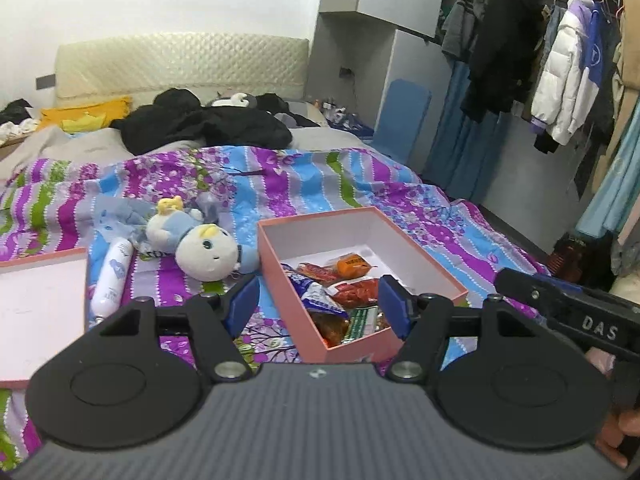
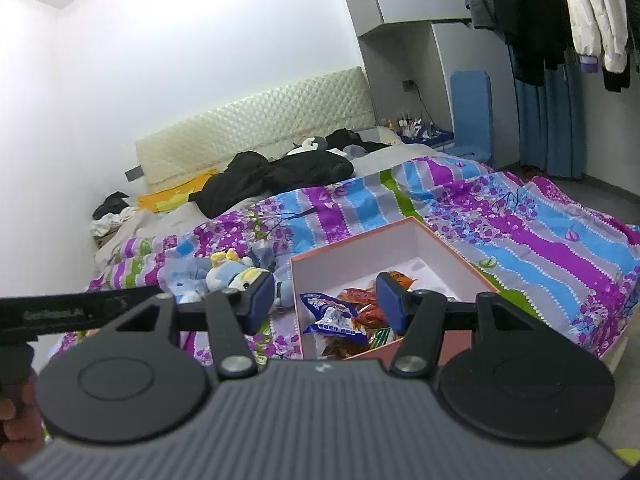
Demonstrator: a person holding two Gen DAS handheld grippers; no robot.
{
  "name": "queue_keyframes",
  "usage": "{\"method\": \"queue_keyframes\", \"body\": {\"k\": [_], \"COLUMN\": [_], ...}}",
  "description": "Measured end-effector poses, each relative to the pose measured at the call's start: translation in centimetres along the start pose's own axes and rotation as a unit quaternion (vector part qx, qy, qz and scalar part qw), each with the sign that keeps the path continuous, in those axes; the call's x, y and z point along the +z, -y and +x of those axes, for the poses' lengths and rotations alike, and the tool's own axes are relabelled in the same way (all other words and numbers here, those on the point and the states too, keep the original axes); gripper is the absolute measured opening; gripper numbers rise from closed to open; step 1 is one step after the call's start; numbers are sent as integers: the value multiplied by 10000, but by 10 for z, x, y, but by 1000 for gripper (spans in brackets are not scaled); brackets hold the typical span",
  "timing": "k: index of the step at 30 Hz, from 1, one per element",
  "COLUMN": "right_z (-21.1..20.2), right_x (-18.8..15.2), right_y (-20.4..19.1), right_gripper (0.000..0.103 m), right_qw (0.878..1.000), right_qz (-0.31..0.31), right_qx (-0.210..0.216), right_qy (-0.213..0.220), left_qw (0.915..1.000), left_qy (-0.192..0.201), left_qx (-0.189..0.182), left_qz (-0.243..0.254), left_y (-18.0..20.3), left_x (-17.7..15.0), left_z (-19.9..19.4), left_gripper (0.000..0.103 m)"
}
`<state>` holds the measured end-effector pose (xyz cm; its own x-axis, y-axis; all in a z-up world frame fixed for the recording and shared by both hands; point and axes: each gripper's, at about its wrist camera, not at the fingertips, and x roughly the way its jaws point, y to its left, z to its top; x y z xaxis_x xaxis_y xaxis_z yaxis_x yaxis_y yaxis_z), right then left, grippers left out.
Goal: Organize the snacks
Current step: 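Withdraw both open tools back from the pink box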
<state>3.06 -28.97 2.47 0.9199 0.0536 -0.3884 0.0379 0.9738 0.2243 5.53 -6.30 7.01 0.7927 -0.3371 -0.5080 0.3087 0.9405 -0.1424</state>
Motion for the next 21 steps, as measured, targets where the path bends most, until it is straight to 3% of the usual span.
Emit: {"method": "queue_keyframes", "body": {"k": [21], "right_z": [9], "right_x": [-40], "right_y": [0], "right_gripper": [59], "right_qw": [9988], "right_qz": [-215], "right_qx": [-214], "right_qy": [-394], "left_qw": [9996], "left_qy": [-185], "left_qx": [193], "left_qz": [-92], "left_y": [-6], "left_x": [-32], "left_z": [11], "left_gripper": [72]}}
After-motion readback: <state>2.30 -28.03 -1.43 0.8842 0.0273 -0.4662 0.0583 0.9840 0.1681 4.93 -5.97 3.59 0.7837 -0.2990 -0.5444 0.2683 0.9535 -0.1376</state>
